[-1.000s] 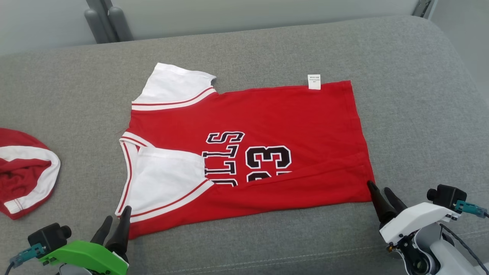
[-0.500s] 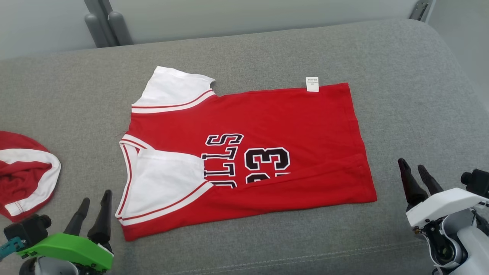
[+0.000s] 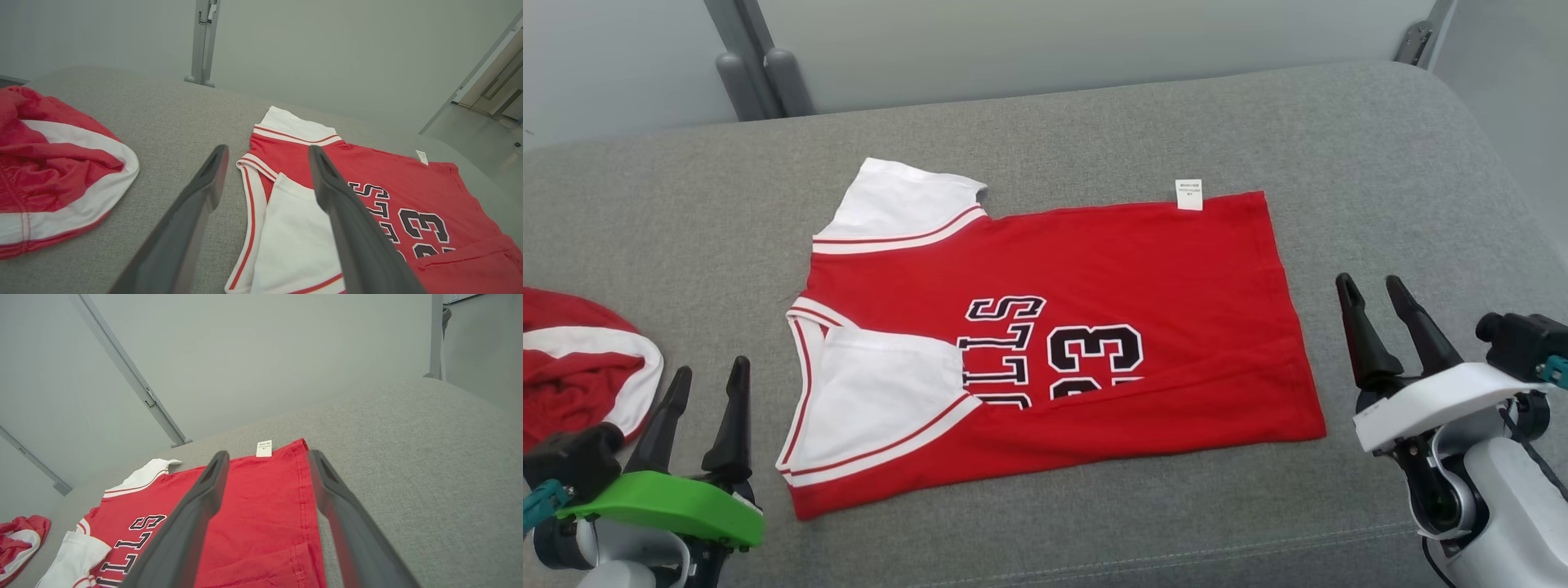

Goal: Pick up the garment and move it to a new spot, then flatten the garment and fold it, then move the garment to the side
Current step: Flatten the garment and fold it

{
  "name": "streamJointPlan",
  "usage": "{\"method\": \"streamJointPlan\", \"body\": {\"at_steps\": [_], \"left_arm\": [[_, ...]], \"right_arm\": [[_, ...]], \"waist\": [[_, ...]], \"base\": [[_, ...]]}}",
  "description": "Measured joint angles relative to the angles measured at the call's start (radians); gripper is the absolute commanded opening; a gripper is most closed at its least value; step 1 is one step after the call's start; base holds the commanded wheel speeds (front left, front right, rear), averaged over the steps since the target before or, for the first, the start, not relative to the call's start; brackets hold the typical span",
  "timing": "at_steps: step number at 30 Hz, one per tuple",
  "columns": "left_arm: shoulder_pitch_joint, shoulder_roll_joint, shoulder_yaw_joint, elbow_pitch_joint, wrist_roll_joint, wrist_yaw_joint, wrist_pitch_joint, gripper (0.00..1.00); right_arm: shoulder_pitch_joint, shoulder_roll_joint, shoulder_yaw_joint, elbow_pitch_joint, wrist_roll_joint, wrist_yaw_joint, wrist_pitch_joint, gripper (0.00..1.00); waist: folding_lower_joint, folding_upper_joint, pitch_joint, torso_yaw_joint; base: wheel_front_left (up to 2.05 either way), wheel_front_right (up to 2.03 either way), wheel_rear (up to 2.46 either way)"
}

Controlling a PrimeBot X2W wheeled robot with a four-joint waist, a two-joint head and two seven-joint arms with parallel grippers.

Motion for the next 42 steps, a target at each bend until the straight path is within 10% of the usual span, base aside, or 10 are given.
{"method": "streamJointPlan", "body": {"at_steps": [18, 42], "left_arm": [[-0.028, -0.034, -0.034, 0.008, 0.152, 0.066, -0.067, 1.00], [-0.028, -0.059, -0.027, 0.020, 0.219, 0.083, -0.076, 1.00]], "right_arm": [[-0.044, 0.001, 0.053, -0.031, -0.240, -0.088, -0.028, 1.00], [-0.009, 0.054, 0.002, -0.089, -0.300, -0.111, -0.029, 1.00]], "waist": [[0.0000, 0.0000, -0.025, 0.005], [0.0000, 0.0000, -0.020, -0.008]], "base": [[0.00, 0.00, 0.00], [0.00, 0.00, 0.00]]}}
